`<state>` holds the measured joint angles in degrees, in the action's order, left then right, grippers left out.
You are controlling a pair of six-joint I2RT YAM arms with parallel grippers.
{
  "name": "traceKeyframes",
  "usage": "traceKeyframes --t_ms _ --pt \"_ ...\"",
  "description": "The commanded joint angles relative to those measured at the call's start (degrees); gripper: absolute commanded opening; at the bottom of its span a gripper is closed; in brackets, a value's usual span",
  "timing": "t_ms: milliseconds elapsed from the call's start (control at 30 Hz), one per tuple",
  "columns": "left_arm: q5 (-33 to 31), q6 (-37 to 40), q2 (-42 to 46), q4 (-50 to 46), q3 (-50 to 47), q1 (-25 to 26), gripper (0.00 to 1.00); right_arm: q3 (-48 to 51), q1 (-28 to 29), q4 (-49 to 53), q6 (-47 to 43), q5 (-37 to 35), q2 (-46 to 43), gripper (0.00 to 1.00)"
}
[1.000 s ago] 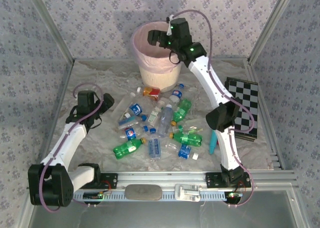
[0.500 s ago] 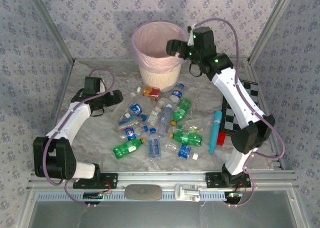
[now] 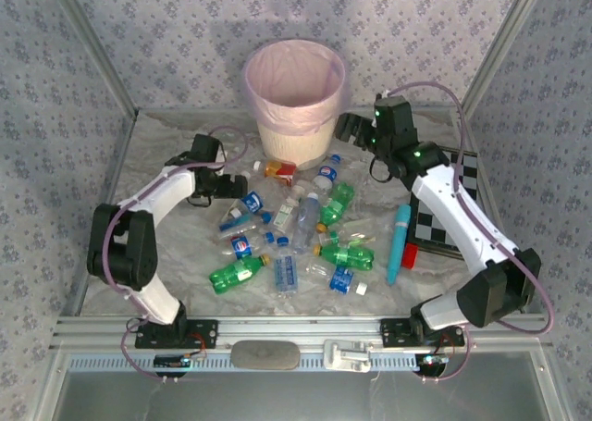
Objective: Put the plastic bottles in the bin
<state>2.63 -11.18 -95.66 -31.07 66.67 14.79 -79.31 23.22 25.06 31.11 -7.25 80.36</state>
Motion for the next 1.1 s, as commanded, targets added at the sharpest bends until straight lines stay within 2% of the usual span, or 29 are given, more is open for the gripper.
traceKeyframes --t_ms 0,167,400,733,900,1067 --pt "-2.29 2.71 -1.22 -1.49 2.58 0.42 1.0 5.58 -0.11 -3.94 2.93 -2.01 -2.49 1.0" --pt "-4.58 3.26 -3.77 -1.61 3.28 0.42 0.99 9.31 -0.24 -9.53 4.4 1.52 -2.42 1.0" --pt "-7.61 1.92 -7.22 -1.02 3.37 0.33 0.93 4.81 -0.11 -5.3 4.48 3.96 1.7 1.0" --pt "-8.29 0.03 -9.4 0.54 2.93 0.25 0.87 5.44 -0.13 -6.13 4.33 4.22 2.55 1.0" --pt "-8.85 -0.02 -9.99 0.79 2.89 -0.02 0.78 5.39 -0.2 -5.95 3.92 3.83 2.67 1.0" --pt "-8.8 0.42 -9.86 1.23 2.88 -0.28 0.65 5.6 -0.37 -5.52 3.9 3.47 2.64 1.0"
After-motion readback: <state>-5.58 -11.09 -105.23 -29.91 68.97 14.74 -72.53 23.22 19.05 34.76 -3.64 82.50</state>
